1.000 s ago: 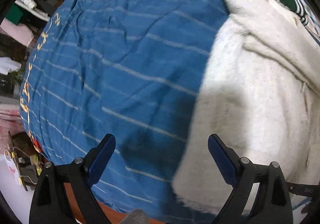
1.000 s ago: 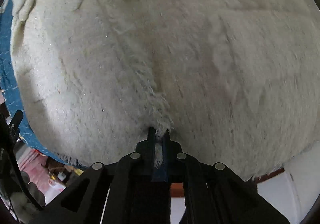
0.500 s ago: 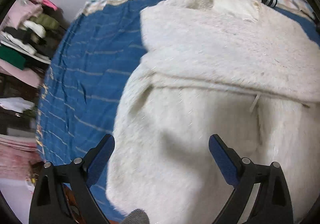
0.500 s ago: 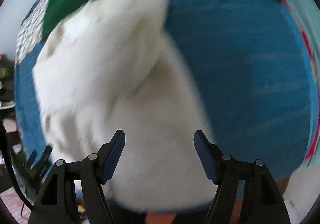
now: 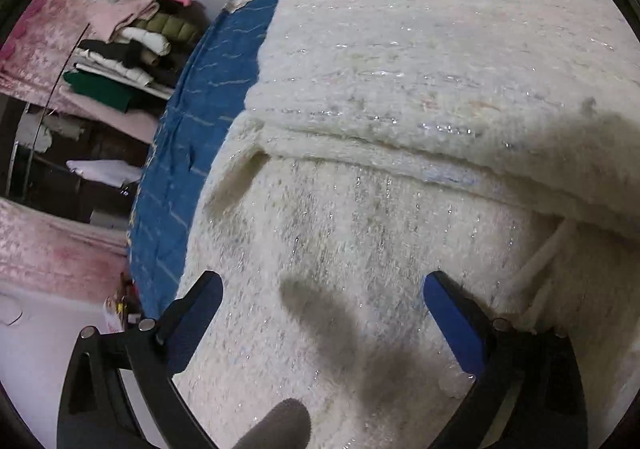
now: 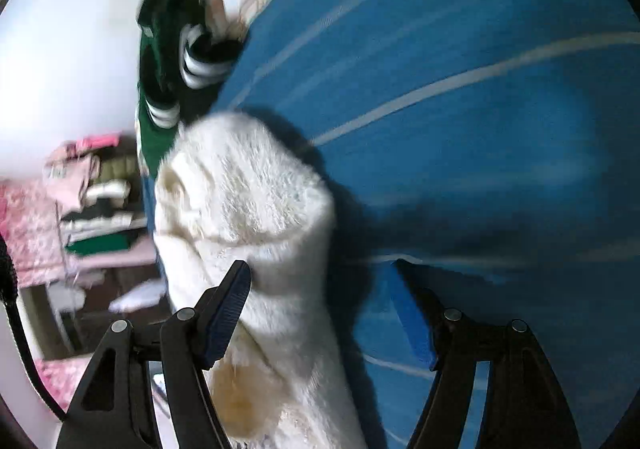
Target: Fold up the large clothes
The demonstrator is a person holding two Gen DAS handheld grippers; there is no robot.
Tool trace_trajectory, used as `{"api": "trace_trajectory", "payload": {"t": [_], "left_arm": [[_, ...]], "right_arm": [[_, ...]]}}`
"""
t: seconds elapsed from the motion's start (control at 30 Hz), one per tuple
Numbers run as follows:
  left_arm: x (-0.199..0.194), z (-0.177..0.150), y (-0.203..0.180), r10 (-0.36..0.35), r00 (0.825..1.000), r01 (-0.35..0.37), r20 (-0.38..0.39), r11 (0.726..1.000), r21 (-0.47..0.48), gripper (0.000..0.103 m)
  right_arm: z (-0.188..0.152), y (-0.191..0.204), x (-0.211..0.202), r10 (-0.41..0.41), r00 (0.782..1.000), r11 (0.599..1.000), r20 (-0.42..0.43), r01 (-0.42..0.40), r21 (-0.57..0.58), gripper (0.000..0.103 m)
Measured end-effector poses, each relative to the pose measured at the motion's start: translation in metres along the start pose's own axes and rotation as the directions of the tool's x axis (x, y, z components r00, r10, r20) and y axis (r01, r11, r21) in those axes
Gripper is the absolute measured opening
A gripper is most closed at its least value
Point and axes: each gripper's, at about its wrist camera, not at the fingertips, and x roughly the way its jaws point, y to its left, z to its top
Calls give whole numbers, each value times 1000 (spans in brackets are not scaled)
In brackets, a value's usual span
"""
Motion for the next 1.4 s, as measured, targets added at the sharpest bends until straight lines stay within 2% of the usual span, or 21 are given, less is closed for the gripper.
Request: {"api": "trace_trajectory", "payload": {"t": [0.03,0.07,0.13,0.2,0.27,0.33,0.37,0.4,0.43,0.5,0.6,0.67,0.8,0.83,0.93,1.03,1.2,1.27,1.3,1.33,1.4], "left_arm": [[-3,0,-2,10,1000,-10,-1,1000,-1,103],[-5,0,-2,16,1000,-16,0,1000,-6,103],[-8,-1,2,3,1000,-3,-10,1000,-30,103],[-17,-3,7,-27,999,26,-21,998,-49,103],[-31,-4,13,-51,998,49,-26,997,-64,103],[-51,-7,17,-55,998,53,-30,996,-77,103],[-60,-9,18,-55,998,52,-36,996,-77,103],[-74,-12,17,-56,998,53,-36,996,-72,103],[-91,-19,12,-53,998,51,-35,997,-57,103],[-119,-32,-3,-53,998,52,-35,998,-19,103],[-158,-60,-32,-79,995,82,-60,995,54,103],[-180,-80,-55,-138,986,147,-89,984,97,103],[-226,-119,-126,-262,955,286,-142,939,191,103],[-234,-125,-141,-269,954,294,-134,929,225,103],[-245,-139,-185,-229,969,248,-97,916,316,103],[-222,-141,-210,-139,985,166,-102,927,336,103],[-184,-124,-181,-106,992,121,-74,963,240,102],[-184,-123,-162,-122,991,130,-51,968,213,79],[-183,-121,-152,-159,986,166,-51,967,192,38],[-182,-118,-136,-236,970,243,-63,959,146,13],[-186,-114,-116,-269,962,272,-43,955,118,11]], "right_arm": [[4,4,7,18,999,1000,-30,-19,-9,44],[4,9,7,13,999,1000,-52,-14,-16,11],[9,24,-1,-66,998,997,16,67,-36,10],[23,37,-11,-153,983,986,101,159,-58,8],[32,41,-3,-239,967,966,85,245,-78,9],[35,52,4,-279,958,951,57,284,-117,11],[35,58,1,-300,953,943,48,304,-138,17],[31,67,-7,-334,941,927,49,338,-164,31],[31,74,-13,-349,935,918,60,354,-179,36],[9,84,-44,-399,911,880,104,412,-237,57],[-29,83,-87,-468,872,827,143,490,-278,66],[-54,73,-112,-495,856,809,150,517,-280,72],[-108,9,-176,-583,798,762,152,602,-238,73],[-113,-2,-182,-589,795,767,145,607,-210,73],[-137,-38,-209,-601,792,783,108,610,-120,73],[-151,-59,-216,-621,779,775,87,627,-81,73],[-156,-71,-213,-624,778,772,70,628,-97,73],[-152,-70,-205,-609,790,782,67,613,-115,73],[-150,-66,-201,-591,804,795,63,594,-124,73],[-144,-63,-192,-568,821,812,56,570,-129,73],[-131,-53,-174,-480,876,866,42,481,-141,74]]}}
